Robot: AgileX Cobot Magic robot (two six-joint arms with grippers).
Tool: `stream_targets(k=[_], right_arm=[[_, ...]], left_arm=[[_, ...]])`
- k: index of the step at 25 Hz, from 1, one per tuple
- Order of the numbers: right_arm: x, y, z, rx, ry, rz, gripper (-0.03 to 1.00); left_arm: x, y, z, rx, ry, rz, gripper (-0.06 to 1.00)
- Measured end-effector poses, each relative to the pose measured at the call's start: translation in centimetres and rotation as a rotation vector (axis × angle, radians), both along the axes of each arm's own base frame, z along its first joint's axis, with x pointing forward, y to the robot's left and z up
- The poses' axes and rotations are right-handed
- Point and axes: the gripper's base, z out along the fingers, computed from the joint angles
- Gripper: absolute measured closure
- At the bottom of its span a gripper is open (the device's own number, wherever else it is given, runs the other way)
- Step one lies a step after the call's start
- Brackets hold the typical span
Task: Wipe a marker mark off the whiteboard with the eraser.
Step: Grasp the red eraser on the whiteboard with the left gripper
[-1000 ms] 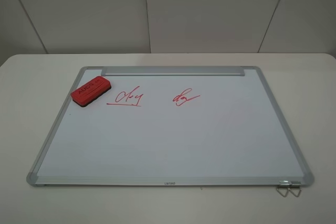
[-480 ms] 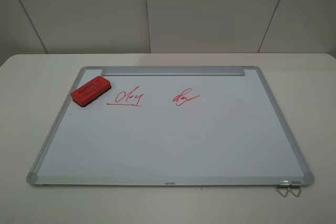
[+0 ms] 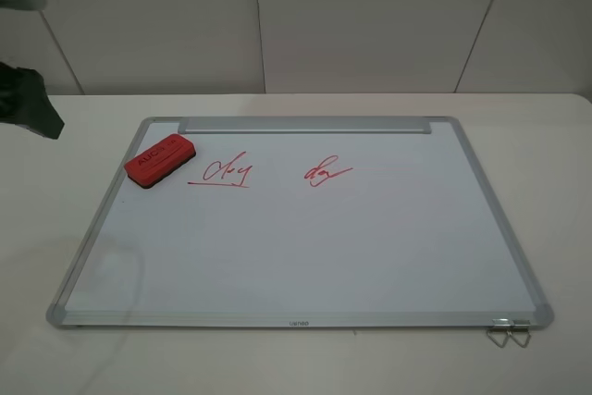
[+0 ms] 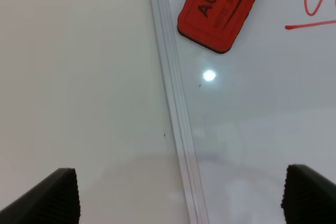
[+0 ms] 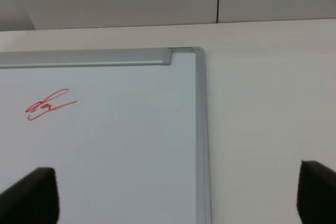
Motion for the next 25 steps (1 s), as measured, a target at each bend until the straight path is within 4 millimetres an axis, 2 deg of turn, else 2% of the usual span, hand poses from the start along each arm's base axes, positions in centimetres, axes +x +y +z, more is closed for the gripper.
stream_targets(k=[4,5,9,12,13,19,25], right_arm=[[0.0,0.0,0.0,0.0,0.0,0.0,0.14],[0.0,0.0,0.0,0.0,0.0,0.0,0.14],[0.0,0.0,0.0,0.0,0.0,0.0,0.14],[0.0,0.0,0.0,0.0,0.0,0.0,0.14],[0.0,0.0,0.0,0.0,0.0,0.0,0.14],[0.0,0.0,0.0,0.0,0.0,0.0,0.14],[0.0,0.0,0.0,0.0,0.0,0.0,0.14]], left_arm=[[5.5,-0.5,-2.8,0.031,0.079,-0.098,0.17],[5.5,-0.5,-2.8,0.031,0.079,-0.098,0.17],[9.0,-1.6,-5.9,0.033,0.183,-0.223,0.17],[10.6,-3.5,-7.4,0.04,0.229,-0.331,0.17],[11.5,-5.0,-8.0,0.046,0.234,-0.386,0.17],[12.7,-9.1,-10.6,0.082,0.256,-0.512,0.17],[12.9,-9.0,-11.4,0.183,0.26,-0.555,0.17]])
